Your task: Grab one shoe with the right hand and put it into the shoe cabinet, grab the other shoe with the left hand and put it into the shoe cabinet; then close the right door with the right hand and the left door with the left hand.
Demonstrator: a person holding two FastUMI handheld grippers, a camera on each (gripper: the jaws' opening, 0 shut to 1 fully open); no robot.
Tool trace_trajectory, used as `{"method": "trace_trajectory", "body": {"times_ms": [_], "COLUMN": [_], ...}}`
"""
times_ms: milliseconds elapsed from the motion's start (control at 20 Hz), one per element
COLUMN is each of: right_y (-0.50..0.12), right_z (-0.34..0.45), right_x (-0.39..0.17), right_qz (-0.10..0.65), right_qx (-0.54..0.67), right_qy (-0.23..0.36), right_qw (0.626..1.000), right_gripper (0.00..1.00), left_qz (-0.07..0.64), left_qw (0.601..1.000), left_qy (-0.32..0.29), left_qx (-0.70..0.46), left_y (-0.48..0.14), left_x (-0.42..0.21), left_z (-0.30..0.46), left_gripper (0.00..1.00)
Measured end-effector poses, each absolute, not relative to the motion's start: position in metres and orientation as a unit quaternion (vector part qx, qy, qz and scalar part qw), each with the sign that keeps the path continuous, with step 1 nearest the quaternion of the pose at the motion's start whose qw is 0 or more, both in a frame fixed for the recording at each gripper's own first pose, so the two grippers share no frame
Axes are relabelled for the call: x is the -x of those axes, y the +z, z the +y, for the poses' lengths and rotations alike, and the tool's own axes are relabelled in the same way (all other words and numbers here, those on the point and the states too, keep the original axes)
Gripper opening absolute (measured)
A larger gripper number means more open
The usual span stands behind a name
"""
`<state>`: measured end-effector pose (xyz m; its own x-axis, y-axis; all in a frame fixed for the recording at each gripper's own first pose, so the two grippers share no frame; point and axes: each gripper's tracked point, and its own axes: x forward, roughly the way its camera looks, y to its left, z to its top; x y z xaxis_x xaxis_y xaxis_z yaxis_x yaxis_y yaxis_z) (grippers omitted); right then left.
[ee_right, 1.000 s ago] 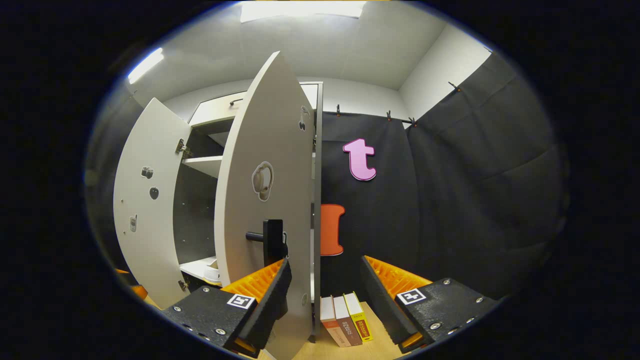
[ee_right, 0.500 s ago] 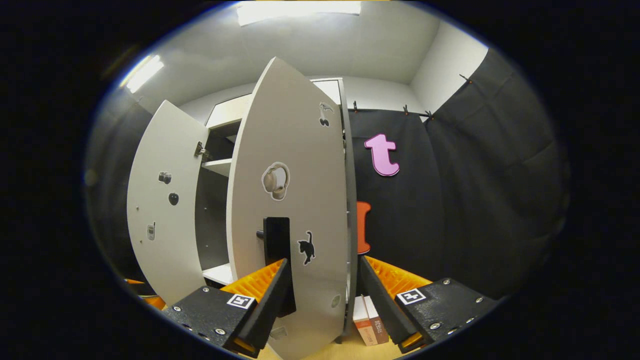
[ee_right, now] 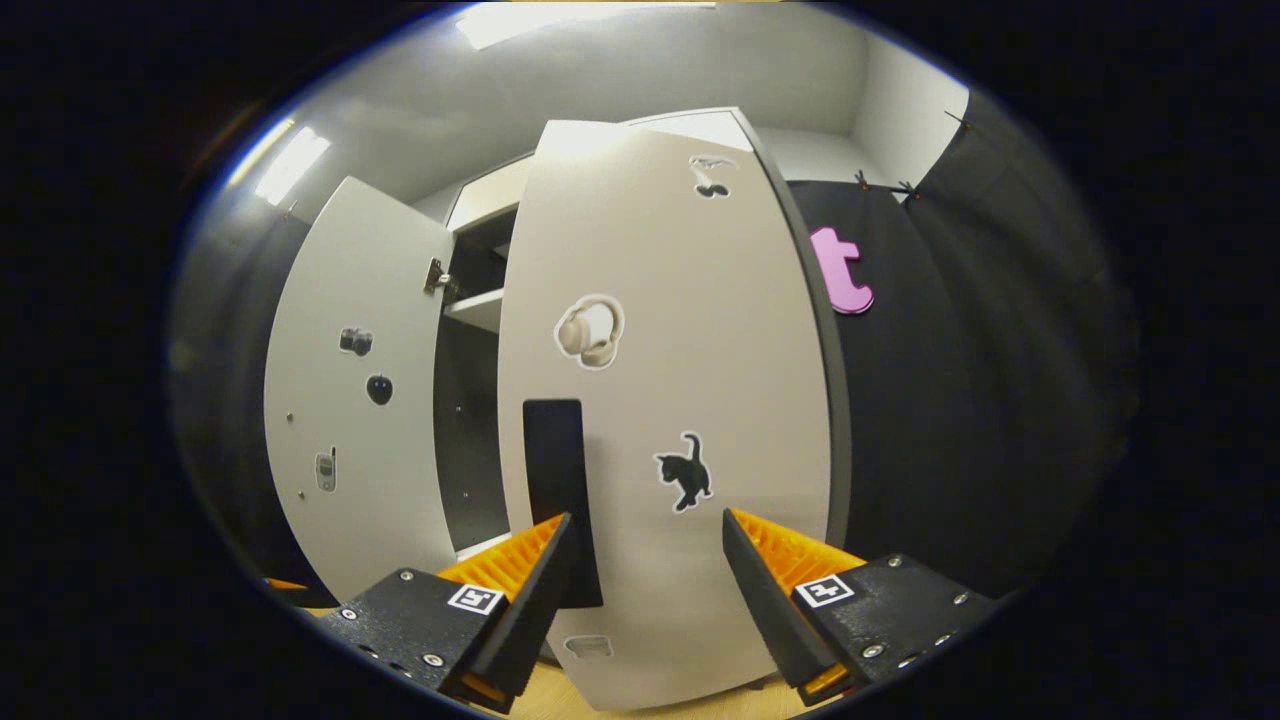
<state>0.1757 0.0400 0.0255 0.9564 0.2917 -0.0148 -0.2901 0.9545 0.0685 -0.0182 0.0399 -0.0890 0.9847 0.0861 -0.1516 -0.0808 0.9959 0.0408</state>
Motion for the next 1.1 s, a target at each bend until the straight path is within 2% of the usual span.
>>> {"method": "trace_trajectory", "body": {"times_ms": [50, 300, 1100], "right_y": [0.024, 0.023, 0.009], "right_z": [0.043, 0.058, 0.085], "right_x": [-0.178, -0.200, -0.248], "right_qz": [0.010, 0.016, 0.016], "right_qx": [-0.029, -0.021, -0.007], "right_qy": [0.148, 0.151, 0.122], "right_qw": [0.989, 0.988, 0.992], "right_gripper": [0.90, 0.89, 0.89], "left_qz": [0.078, 0.079, 0.069], "left_qw": [0.996, 0.995, 0.996], "left_qy": [0.044, 0.053, 0.053], "left_qx": [-0.017, -0.020, -0.016], "left_y": [-0.090, -0.090, -0.082], "left_x": [0.019, 0.021, 0.018], "left_z": [0.041, 0.048, 0.049], "left_gripper": [0.94, 0.96, 0.94]}}
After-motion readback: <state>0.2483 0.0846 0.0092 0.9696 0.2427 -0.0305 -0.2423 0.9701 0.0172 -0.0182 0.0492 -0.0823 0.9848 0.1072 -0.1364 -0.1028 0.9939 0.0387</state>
